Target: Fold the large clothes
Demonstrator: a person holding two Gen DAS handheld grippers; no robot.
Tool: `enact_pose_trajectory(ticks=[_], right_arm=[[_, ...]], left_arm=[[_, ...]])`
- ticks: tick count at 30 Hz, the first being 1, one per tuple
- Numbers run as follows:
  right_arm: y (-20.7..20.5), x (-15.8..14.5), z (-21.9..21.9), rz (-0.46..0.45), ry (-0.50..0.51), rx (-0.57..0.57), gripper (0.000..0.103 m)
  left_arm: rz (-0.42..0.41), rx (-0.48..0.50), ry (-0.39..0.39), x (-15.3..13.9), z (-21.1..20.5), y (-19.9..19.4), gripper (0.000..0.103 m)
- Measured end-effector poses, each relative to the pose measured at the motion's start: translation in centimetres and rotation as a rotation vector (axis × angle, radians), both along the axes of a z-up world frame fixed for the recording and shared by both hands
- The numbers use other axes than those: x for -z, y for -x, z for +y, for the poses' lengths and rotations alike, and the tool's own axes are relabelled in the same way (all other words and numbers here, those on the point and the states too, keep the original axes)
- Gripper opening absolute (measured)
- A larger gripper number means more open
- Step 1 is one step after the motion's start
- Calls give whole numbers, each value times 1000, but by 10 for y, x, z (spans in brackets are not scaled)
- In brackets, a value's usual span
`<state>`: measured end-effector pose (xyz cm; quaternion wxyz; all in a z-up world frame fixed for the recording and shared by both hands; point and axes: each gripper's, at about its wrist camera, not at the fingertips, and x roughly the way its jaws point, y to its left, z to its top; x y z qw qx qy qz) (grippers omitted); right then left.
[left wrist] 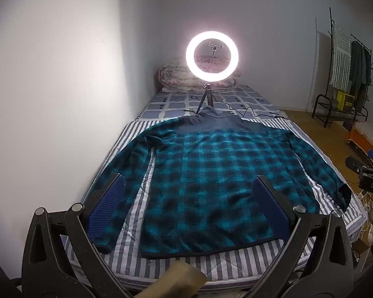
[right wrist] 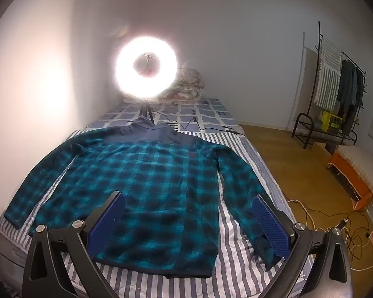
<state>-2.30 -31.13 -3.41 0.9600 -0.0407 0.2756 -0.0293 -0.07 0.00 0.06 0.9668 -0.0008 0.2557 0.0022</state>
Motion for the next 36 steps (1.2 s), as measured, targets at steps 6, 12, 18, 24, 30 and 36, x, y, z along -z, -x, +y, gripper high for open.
enact_pose_trajectory(ticks=[6, 12, 18, 24, 30, 36], right_arm=[[-1, 1, 2, 11, 11, -1, 103], [1, 4, -13, 2, 8, 2, 103], [1, 2, -7, 1, 20, 7, 103], [-1, 2, -1, 0, 23, 20, 103], [-1, 1, -1, 0, 23, 20, 103], [-2, 1, 0, 1, 24, 21, 103]], left_arm=[[-15, -3, -15, -2, 1, 3, 103], [-24, -8, -12, -4, 4, 7, 103], [-18, -15, -10, -4, 2, 3, 103], [-21, -17, -9, -4, 2, 3, 103], [-20, -18, -9, -4, 3, 3, 103], [-21, -18, -9, -4, 2, 3, 103]])
